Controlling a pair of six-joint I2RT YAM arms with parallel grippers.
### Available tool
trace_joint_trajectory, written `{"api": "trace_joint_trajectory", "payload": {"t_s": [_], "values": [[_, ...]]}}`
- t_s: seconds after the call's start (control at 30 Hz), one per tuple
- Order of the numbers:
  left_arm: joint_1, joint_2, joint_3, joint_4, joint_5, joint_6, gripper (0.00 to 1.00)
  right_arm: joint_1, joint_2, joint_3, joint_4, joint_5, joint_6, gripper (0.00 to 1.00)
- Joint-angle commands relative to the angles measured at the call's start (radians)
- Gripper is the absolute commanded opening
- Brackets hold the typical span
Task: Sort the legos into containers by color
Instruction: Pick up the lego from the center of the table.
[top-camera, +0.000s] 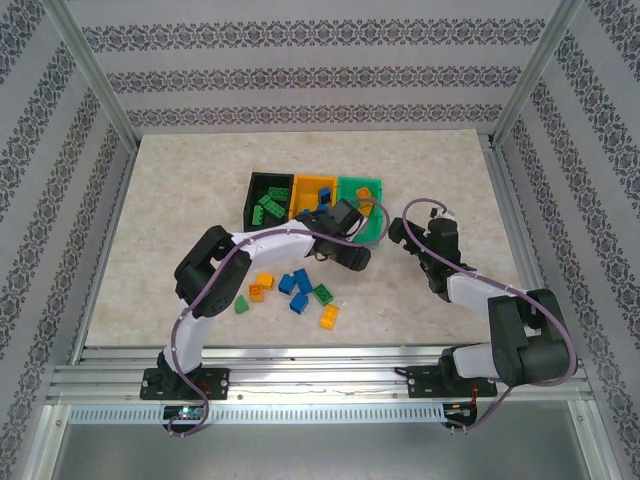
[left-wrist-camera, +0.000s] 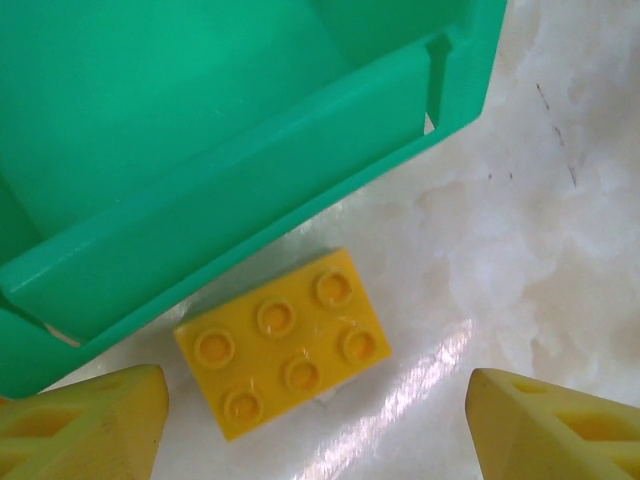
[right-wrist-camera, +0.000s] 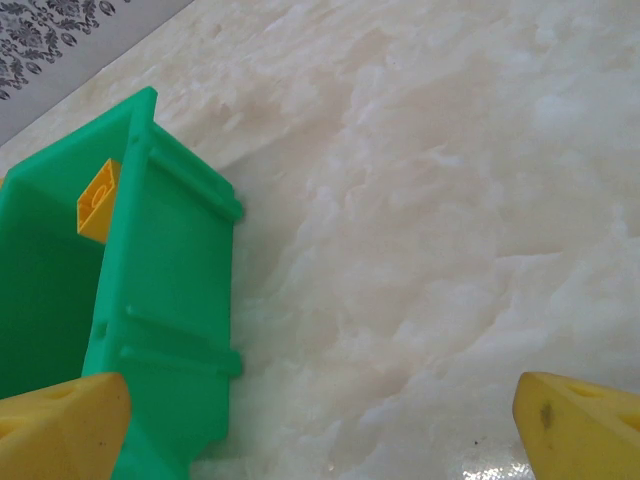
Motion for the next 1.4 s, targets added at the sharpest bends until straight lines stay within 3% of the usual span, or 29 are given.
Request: {"api": "trace_joint_trajectory", "payload": {"t_s": [0.0,0.47,0.8,0.97,1.37], "values": [[0.012,0.027,0.042,-0.056,-0.019,-0.013,0.79,-0.009,-0.023,0.008,0.009,0.000,0.003,0.98],[0.003,0.086,0.102,-0.149,-0.047,-0.050,0.78,-0.009,-0.006,0.014,0.015,-0.010,0.008,0.98],[-0.008,0.108,0.137,-0.181,-0.071,-0.036,0.54,-0.009,-0.007,0.014,0.015,-0.011,0.008,0.98],[-0.012,0.064,0.101,-0.163,-0.078,-0.031,0.47,-0.009,-0.006,0.015,0.015,-0.011,0.009,0.98],[-0.069,-0.110,-0.046,-0.053,-0.102,0.029,0.47,-0.009,0.004,0.018,0.020,-0.020,0.014,0.98]]}}
